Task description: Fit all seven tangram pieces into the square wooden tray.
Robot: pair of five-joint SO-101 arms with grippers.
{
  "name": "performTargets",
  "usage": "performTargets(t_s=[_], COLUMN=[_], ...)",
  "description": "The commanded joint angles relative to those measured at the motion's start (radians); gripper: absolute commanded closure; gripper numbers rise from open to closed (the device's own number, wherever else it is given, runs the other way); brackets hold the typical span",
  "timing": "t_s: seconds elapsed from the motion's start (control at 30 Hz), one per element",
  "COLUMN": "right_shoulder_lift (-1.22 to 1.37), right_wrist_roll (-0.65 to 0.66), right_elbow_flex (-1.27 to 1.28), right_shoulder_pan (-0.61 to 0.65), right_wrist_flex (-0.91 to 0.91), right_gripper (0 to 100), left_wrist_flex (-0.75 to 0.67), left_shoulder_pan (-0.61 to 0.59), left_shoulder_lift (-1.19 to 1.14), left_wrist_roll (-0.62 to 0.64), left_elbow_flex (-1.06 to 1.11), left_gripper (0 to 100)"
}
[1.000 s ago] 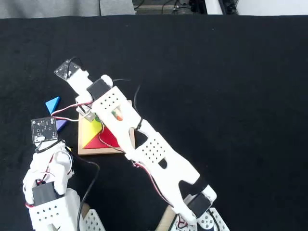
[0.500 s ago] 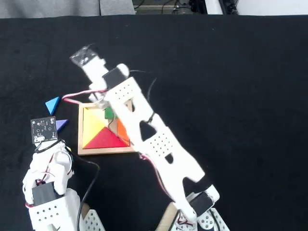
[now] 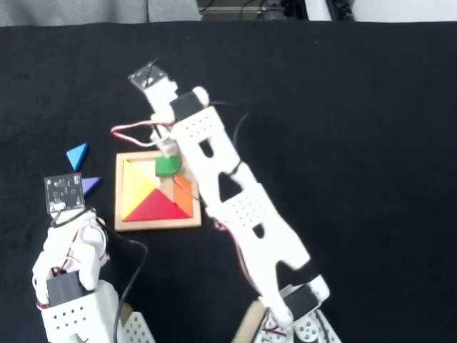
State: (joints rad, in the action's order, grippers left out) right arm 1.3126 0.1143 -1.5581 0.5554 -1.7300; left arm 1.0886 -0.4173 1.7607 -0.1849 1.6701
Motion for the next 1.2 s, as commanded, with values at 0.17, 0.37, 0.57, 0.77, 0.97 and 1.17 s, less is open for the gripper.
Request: performTargets(t_s=[0.17,0.37,0.57,0.77,0.97,1.17], right_shoulder_lift=[-0.019,-0.031,-0.137,-0.384,-0.608,-0.611], right_wrist_roll=[0.009,0.008,0.002,0.011,0.011,0.011], right_elbow_flex=[0.021,-0.005,0.019,0.464,0.869,1.027], right_shoulder_pan=[0.114,0.163,0.069,0.038,0.055,0.075], right_wrist_flex=[-0.035,-0.037,-0.04,-0.037,0.098,0.275], right_gripper=[98.7,98.7,98.8,98.8,98.8,98.8], left_wrist_flex=[-0.021,-0.021,-0.021,-0.021,-0.021,-0.021], left_shoulder_pan=[0.005,0.005,0.004,0.004,0.005,0.004], left_shoulder_lift=[0.006,0.006,0.006,0.006,0.006,0.006], left_wrist_roll=[-0.008,-0.008,-0.008,-0.008,-0.008,-0.008], left_elbow_flex=[-0.007,-0.007,-0.008,-0.008,-0.008,-0.008], left_gripper=[93,93,93,93,93,93])
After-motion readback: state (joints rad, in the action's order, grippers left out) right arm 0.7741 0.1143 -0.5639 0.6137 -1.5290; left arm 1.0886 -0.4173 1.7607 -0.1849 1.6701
